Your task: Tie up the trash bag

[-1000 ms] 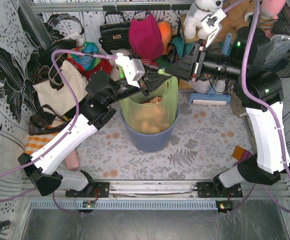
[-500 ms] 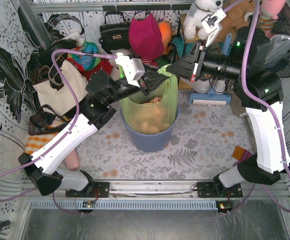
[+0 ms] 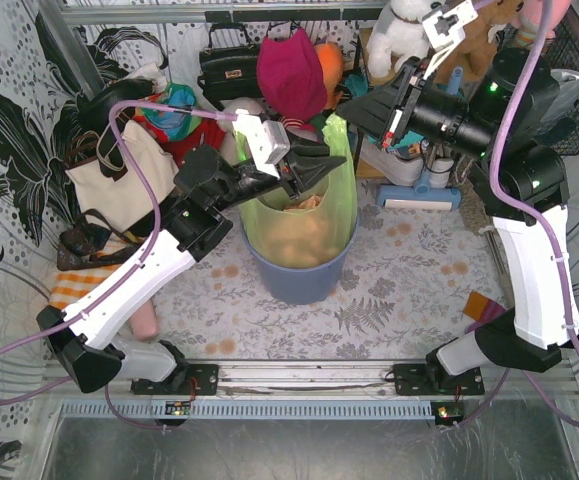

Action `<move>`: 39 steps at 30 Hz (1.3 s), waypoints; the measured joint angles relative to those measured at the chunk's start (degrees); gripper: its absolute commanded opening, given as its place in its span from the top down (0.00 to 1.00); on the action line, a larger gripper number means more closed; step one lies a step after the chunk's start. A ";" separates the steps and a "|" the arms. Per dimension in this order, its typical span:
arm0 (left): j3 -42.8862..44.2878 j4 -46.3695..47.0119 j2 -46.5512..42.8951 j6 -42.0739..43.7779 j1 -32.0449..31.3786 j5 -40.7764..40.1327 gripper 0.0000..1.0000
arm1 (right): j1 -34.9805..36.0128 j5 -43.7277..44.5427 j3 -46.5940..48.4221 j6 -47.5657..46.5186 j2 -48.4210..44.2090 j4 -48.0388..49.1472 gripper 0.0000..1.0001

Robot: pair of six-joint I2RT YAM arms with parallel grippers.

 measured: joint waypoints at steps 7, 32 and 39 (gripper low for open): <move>-2.80 -0.55 -0.13 -1.64 0.00 1.16 0.66 | 0.00 1.84 -0.48 -1.11 -0.07 5.84 1.00; 9.66 -7.19 -0.37 -7.54 0.00 -6.27 0.51 | 0.00 5.01 -2.23 -5.46 -5.09 3.82 1.00; 13.57 -11.23 2.82 -7.48 0.00 -7.80 0.76 | 0.00 5.53 -2.23 -5.73 -5.09 3.37 1.00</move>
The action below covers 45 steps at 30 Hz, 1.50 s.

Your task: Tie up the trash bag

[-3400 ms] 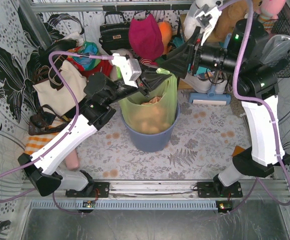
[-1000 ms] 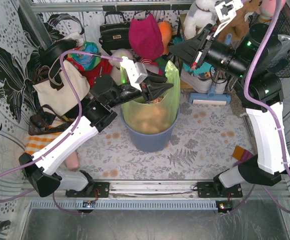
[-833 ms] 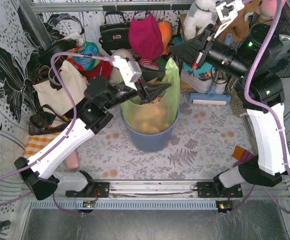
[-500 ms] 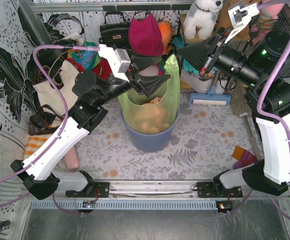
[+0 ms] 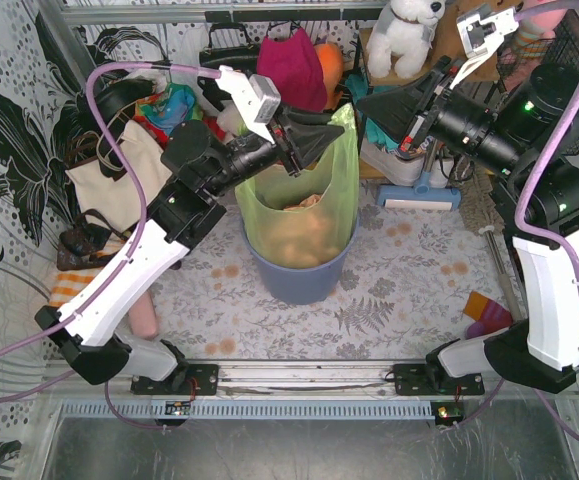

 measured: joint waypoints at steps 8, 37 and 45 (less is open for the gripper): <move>1.38 -2.43 0.83 0.52 0.00 0.48 1.00 | 0.00 0.04 -0.04 -1.14 -0.04 -0.02 0.69; 4.17 -3.56 1.16 3.58 0.22 6.23 1.00 | 0.00 -7.78 -3.48 -2.16 1.66 2.27 1.00; 2.29 -3.17 0.02 4.13 0.22 5.22 0.63 | 0.00 -7.19 -4.55 -1.62 1.07 3.02 1.00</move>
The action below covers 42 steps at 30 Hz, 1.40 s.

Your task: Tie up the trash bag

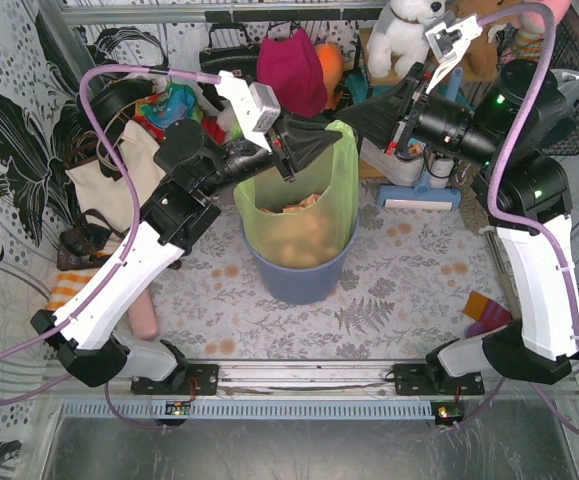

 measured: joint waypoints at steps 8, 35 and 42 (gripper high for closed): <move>-4.63 1.84 -1.53 -0.31 0.00 -3.30 0.31 | 0.00 1.66 -0.31 0.92 -1.53 1.68 1.00; -4.85 11.98 2.51 -7.39 0.00 -6.99 0.67 | 0.00 2.73 -2.67 1.95 -3.17 2.60 1.00; -5.20 12.70 2.54 -8.04 0.00 -7.41 0.52 | 0.00 2.71 -2.67 1.95 -3.17 2.60 1.00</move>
